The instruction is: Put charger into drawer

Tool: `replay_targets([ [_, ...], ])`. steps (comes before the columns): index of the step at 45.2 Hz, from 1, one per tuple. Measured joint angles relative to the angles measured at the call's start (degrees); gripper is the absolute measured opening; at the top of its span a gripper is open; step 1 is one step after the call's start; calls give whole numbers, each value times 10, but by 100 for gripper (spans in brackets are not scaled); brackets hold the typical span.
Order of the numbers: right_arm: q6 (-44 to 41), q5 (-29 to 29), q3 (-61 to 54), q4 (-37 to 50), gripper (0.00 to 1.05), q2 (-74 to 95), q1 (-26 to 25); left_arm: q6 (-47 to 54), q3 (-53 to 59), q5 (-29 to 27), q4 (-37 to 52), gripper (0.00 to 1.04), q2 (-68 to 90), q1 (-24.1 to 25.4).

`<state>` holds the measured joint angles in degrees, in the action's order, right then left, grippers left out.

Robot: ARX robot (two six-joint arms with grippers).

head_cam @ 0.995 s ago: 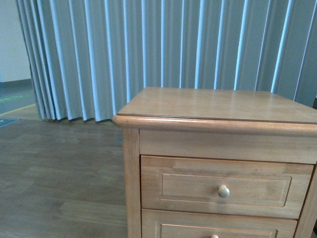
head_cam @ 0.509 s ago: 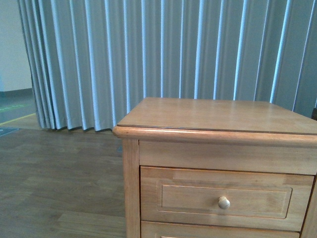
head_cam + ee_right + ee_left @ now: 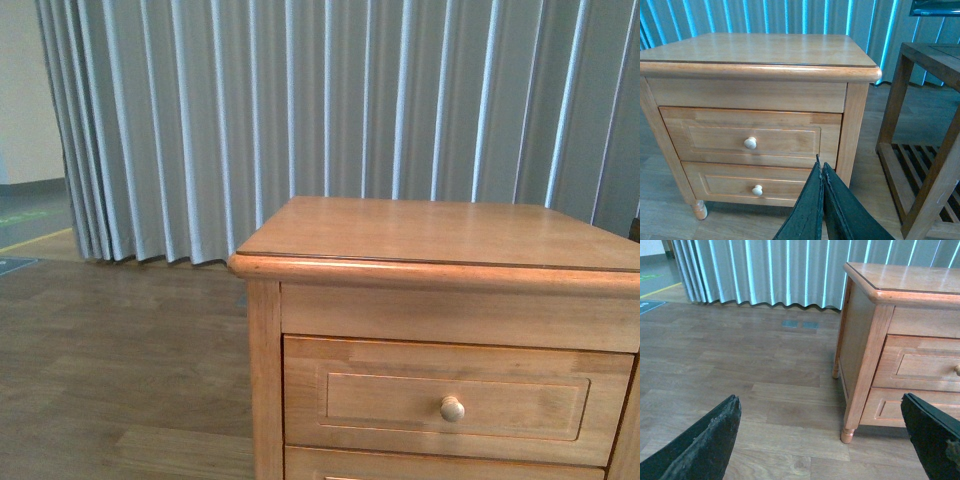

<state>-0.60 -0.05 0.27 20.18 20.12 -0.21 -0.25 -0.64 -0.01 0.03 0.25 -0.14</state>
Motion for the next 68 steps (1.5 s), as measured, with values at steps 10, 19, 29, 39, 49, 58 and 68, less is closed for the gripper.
replay_targets([
  [10, 0, 0, 0, -47, 2, -48, 0, 0, 0, 0, 0, 99, 0, 0],
  [19, 0, 0, 0, -84, 2, -85, 0, 0, 0, 0, 0, 99, 0, 0],
  [29, 0, -1, 0, -185, 2, -165, 0, 0, 0, 0, 0, 99, 0, 0],
  [39, 0, 0, 0, -201, 2, -198, 0, 0, 0, 0, 0, 99, 0, 0],
  [49, 0, 0, 0, -202, 2, -199, 0, 0, 0, 0, 0, 99, 0, 0],
  [58, 0, 0, 0, -202, 3, -199, 0, 0, 0, 0, 0, 99, 0, 0],
  [68, 0, 0, 0, -202, 50, -199, 0, 0, 0, 0, 0, 99, 0, 0],
])
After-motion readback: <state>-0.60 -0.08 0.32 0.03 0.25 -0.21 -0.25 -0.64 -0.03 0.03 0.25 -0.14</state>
